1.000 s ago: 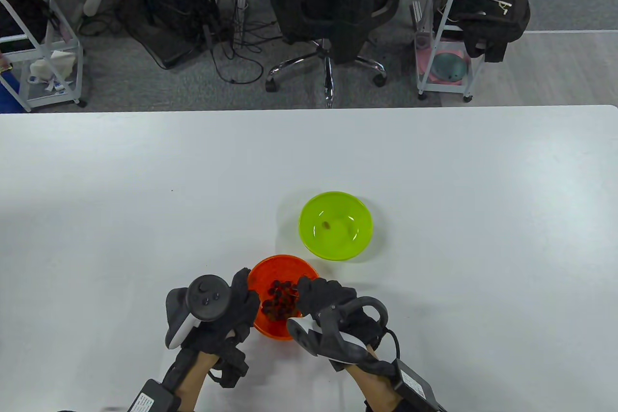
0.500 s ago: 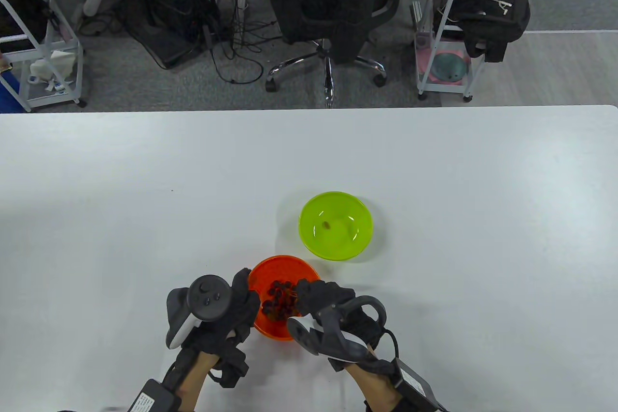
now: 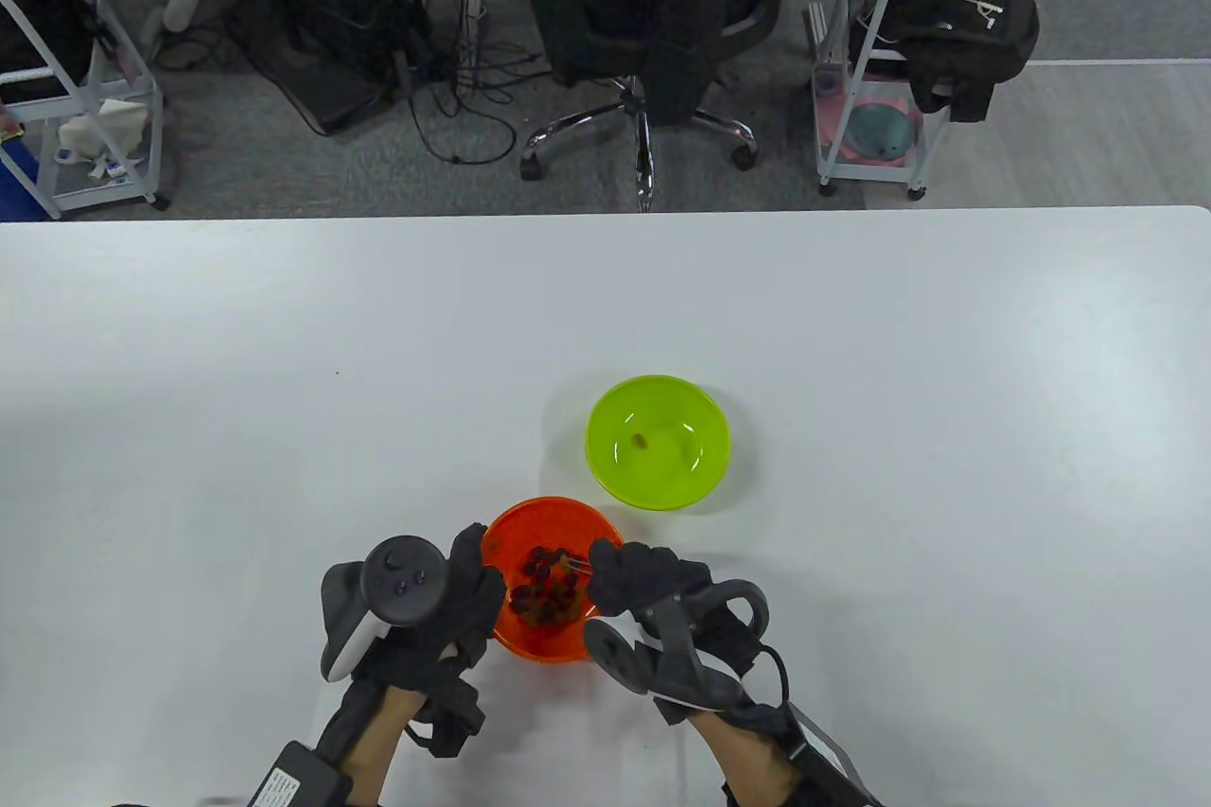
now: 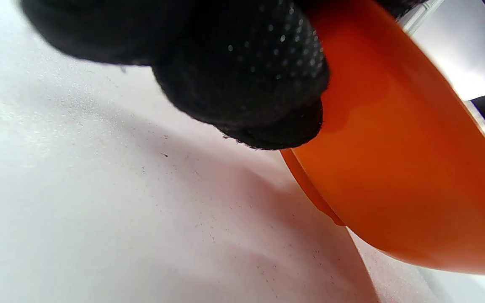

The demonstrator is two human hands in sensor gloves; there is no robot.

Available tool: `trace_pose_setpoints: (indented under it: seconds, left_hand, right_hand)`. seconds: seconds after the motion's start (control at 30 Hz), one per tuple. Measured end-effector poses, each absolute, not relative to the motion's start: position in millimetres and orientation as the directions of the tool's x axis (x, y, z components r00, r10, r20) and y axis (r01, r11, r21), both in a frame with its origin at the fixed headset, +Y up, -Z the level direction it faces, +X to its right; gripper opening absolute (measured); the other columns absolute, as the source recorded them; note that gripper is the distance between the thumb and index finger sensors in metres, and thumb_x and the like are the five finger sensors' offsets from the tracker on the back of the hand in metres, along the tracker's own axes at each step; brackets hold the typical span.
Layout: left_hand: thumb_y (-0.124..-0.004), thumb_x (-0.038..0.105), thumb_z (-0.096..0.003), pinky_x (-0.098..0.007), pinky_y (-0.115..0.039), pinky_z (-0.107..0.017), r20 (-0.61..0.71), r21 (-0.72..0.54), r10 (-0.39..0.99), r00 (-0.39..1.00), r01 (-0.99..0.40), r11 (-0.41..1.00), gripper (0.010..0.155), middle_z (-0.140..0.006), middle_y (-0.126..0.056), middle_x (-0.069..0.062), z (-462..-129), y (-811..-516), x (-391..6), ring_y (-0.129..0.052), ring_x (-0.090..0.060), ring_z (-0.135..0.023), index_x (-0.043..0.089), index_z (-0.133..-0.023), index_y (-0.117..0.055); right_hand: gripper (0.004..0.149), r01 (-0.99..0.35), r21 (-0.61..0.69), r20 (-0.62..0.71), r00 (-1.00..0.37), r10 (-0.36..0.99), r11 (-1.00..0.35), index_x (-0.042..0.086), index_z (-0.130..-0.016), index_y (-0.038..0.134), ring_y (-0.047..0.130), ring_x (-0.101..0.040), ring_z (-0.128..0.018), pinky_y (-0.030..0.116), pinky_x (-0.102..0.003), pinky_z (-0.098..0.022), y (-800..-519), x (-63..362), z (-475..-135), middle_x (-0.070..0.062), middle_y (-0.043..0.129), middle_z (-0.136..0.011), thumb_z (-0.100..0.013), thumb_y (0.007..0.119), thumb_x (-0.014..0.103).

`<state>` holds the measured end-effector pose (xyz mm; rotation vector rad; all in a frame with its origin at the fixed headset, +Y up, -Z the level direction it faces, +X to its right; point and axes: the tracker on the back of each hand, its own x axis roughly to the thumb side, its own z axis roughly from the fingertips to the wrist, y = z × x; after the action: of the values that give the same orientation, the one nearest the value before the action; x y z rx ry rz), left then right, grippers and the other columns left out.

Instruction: Pick raisins with tweezers into bowl

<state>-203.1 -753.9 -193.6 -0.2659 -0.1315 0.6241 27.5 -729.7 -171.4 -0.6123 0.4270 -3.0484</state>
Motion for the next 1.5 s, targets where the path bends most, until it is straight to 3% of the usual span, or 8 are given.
trace_pose_setpoints:
  seconds: [0.47, 0.8, 1.5]
  left_hand:
    - [-0.065, 0.037, -0.06, -0.026, -0.091, -0.015, 0.034, -0.291, 0.593, 0.804, -0.56, 0.776, 0.059, -0.051, -0.103, -0.004, -194, -753, -205, -0.104, -0.014, -0.019, 0.002, -0.107, -0.057]
    - [-0.065, 0.037, -0.0601, -0.026, -0.091, -0.015, 0.037, -0.292, 0.593, 0.804, -0.559, 0.776, 0.059, -0.051, -0.103, -0.004, -194, -753, -205, -0.104, -0.014, -0.019, 0.002, -0.107, -0.057]
    - [-0.065, 0.037, -0.0601, -0.026, -0.091, -0.015, 0.038, -0.293, 0.593, 0.804, -0.559, 0.776, 0.059, -0.051, -0.103, -0.004, -194, -753, -205, -0.104, -0.014, -0.019, 0.002, -0.107, -0.057]
  right_hand:
    - [0.04, -0.175, -0.346, 0.267, -0.96, 0.082, -0.922, 0.027, -0.087, 0.091, 0.092, -0.004, -0.035, 0.083, -0.022, -0.028, -722, 66, -183, 0.006, 0.099, -0.064, -0.052, 0.08, 0.044]
    - [0.04, -0.179, -0.347, 0.126, -0.982, 0.143, -0.921, 0.027, -0.087, 0.09, 0.092, -0.004, -0.035, 0.083, -0.022, -0.028, -734, 101, -205, 0.006, 0.099, -0.064, -0.052, 0.08, 0.044]
    - [0.042, -0.137, -0.335, 0.047, -0.991, 0.129, -0.932, 0.028, -0.089, 0.089, 0.092, -0.004, -0.036, 0.083, -0.022, -0.029, -745, 114, -215, 0.006, 0.099, -0.065, -0.052, 0.078, 0.047]
